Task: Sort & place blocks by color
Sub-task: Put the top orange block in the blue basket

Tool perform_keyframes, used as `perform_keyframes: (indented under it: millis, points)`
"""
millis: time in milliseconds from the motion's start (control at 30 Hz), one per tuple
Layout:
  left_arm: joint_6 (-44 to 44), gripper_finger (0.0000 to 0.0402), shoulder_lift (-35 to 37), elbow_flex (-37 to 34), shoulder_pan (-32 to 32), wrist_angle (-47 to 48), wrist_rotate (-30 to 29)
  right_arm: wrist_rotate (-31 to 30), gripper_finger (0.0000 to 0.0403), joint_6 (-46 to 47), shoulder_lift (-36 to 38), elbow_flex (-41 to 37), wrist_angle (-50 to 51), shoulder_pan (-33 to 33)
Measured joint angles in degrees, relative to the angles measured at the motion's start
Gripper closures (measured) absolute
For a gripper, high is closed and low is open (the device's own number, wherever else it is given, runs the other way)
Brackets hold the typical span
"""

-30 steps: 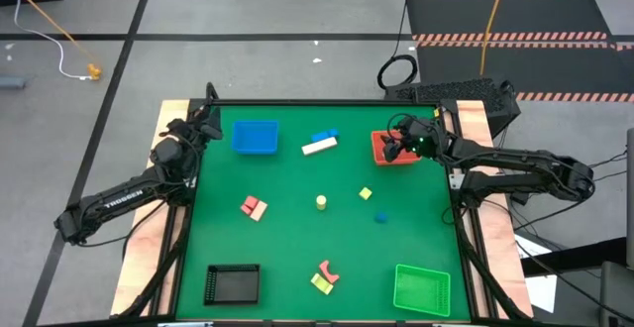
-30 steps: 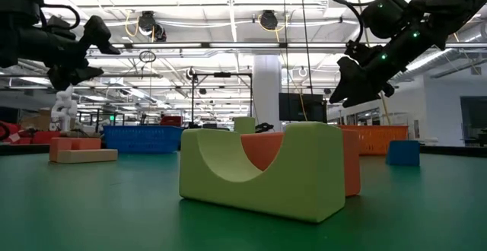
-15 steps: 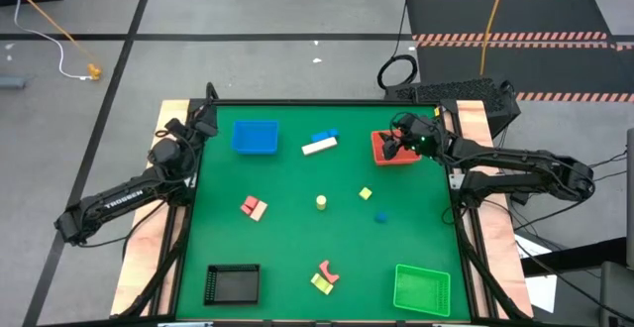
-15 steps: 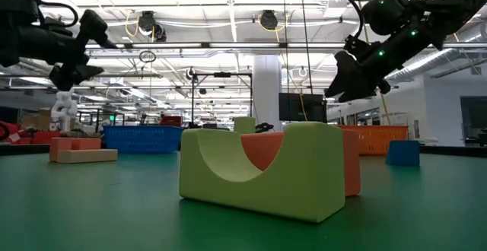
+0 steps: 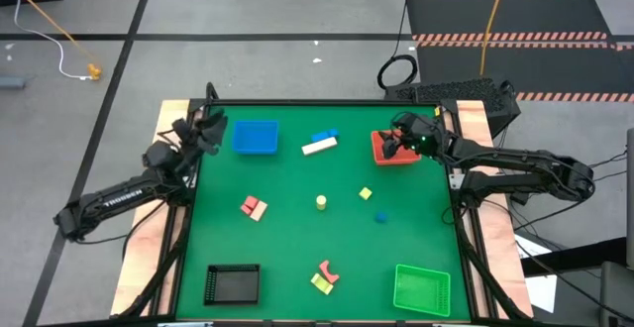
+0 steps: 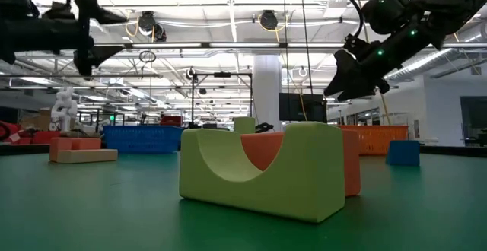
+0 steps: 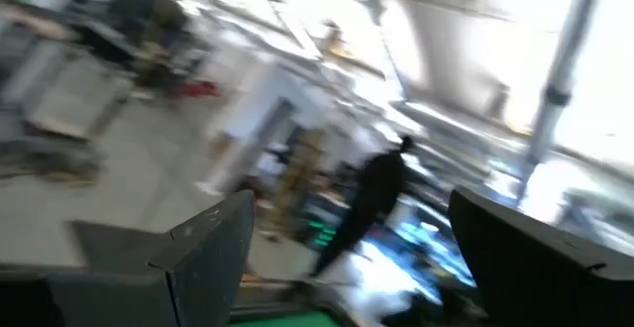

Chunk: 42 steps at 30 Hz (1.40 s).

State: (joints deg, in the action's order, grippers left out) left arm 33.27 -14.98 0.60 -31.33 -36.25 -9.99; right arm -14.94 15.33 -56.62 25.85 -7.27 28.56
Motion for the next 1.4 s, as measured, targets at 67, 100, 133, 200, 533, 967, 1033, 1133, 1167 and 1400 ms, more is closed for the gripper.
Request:
perform_keyframes:
  millis: [67,100,133,200,533,967,1033,1133,1167,1400]
  points:
    - [-0.1,0.0064,0.0,0.0,1.8,-0.3,1.4,0.0,0.0131,0.0,0.0,0.0,-1.3,0.0]
    - [-0.1,0.0064,0.0,0.0,2.8,0.1,1.7,0.0,0.0131,0.0,0.0,0.0,-2.0,0.0]
    - [-0.1,0.0064,0.0,0.0,3.8,0.5,1.9,0.0,0.0131,0.0,0.0,0.0,-2.6,0.0]
    - [-0.1,0.0064,-0.7,0.0,6.2,0.5,1.9,0.0,0.0131,0.0,0.0,0.0,-4.0,0.0]
    - [-8.2,0.0064,-13.0,9.2,16.8,12.8,2.0,0.0,0.0131,0.0,0.0,0.0,-12.4,0.0]
    - [10.1,0.0064,-34.0,33.3,28.0,71.7,2.0,0.0,0.0131,0.0,0.0,0.0,-12.6,0.0]
    - [15.0,0.0064,-36.3,36.6,29.4,78.8,2.0,0.0,0.0131,0.0,0.0,0.0,-12.7,0.0]
    - [23.9,0.0064,-39.7,38.7,31.0,84.5,2.3,0.0,0.0131,0.0,0.0,0.0,-12.6,0.0]
    - [26.7,0.0064,-40.8,38.7,31.5,84.9,3.1,0.0,0.0131,0.0,0.0,0.0,-12.7,0.0]
    - [35.4,0.0064,-50.0,38.3,34.5,84.3,8.5,0.0,0.0131,0.0,0.0,0.0,-12.6,0.0]
